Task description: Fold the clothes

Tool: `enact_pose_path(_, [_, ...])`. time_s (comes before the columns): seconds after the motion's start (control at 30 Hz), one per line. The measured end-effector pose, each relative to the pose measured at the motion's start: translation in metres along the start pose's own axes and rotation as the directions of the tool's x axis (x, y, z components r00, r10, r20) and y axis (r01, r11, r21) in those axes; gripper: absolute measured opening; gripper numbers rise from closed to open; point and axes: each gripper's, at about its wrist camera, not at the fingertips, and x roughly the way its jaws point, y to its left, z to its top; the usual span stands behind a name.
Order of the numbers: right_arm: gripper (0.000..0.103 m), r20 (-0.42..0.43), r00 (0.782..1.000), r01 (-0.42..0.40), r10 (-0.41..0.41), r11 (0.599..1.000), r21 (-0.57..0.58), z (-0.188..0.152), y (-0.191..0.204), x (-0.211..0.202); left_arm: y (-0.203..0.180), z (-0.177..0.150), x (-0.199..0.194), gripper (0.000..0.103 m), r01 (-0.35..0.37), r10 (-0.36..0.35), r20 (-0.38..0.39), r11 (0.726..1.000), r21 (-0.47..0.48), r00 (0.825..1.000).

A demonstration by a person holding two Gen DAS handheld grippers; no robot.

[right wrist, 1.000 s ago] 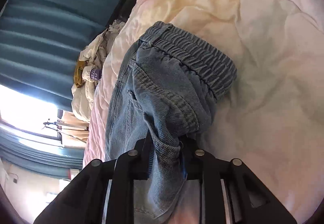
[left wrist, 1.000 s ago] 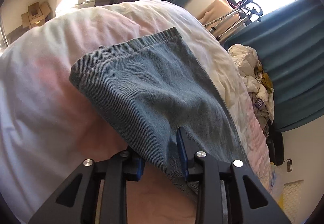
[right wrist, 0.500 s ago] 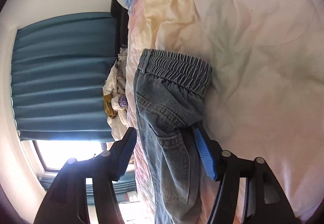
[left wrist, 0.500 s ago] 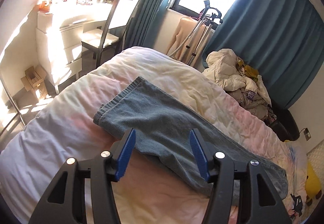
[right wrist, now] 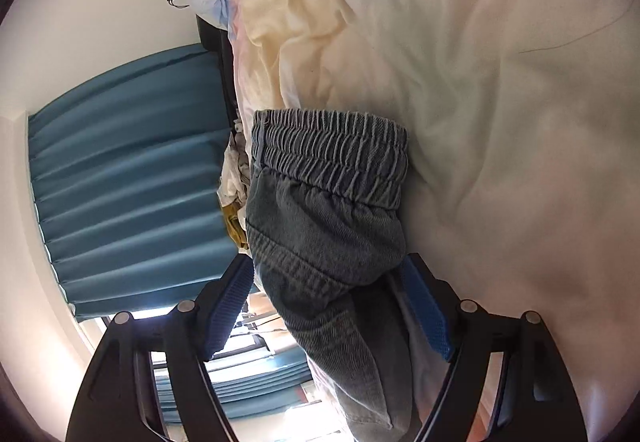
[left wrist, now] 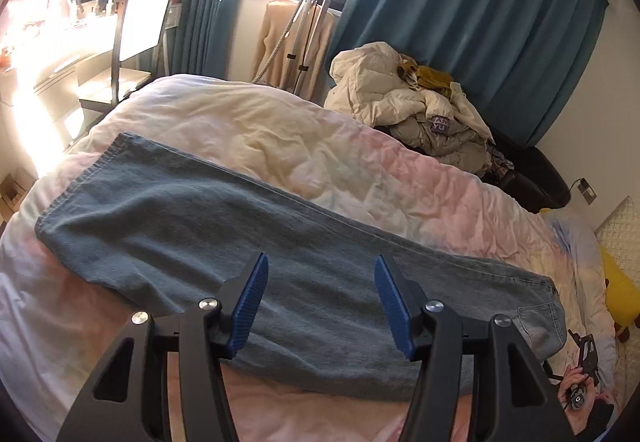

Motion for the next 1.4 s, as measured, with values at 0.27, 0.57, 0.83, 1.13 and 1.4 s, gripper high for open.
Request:
enact_pose_path(0.27, [0.077,-0.063,0.998,0.005,-0.010,0.996,-0.088,0.013,0.006,0.037,-0.041,-0.032,0.086,0.057,0.017,-0.008,-0.083,0.994,0.104,0.996])
enact_pose_path(0.57, [0.065,0.020,0.994,0.107,-0.105,0.984,-0.139,0.015,0.014,0.045,-0.041,-0.061,0.142,0.057,-0.048,0.074,-0.190,0.989,0.138,0.979])
enact_pose_path(0.83, [0.018,0.195,0.962,0.266,-0.190,0.811,-0.522,-0.015,0.090,0.035,-0.044,-0.065,0.142,0.057,-0.064,0.092,-0.178,0.985,0.160,0.980])
enact_pose_path(1.13, [0.017,0.295,0.941,0.336,-0.168,0.585,-0.738,-0.058,0.135,0.032,-0.042,-0.067,0.140,0.057,-0.059,0.089,-0.178,0.984,0.165,0.980])
enact_pose_path(1.4, [0.032,0.092,0.953,0.303,-0.289,0.890,-0.342,0.013,0.036,0.027,-0.045,-0.070,0.140,0.057,-0.073,0.106,-0.176,0.980,0.186,0.979])
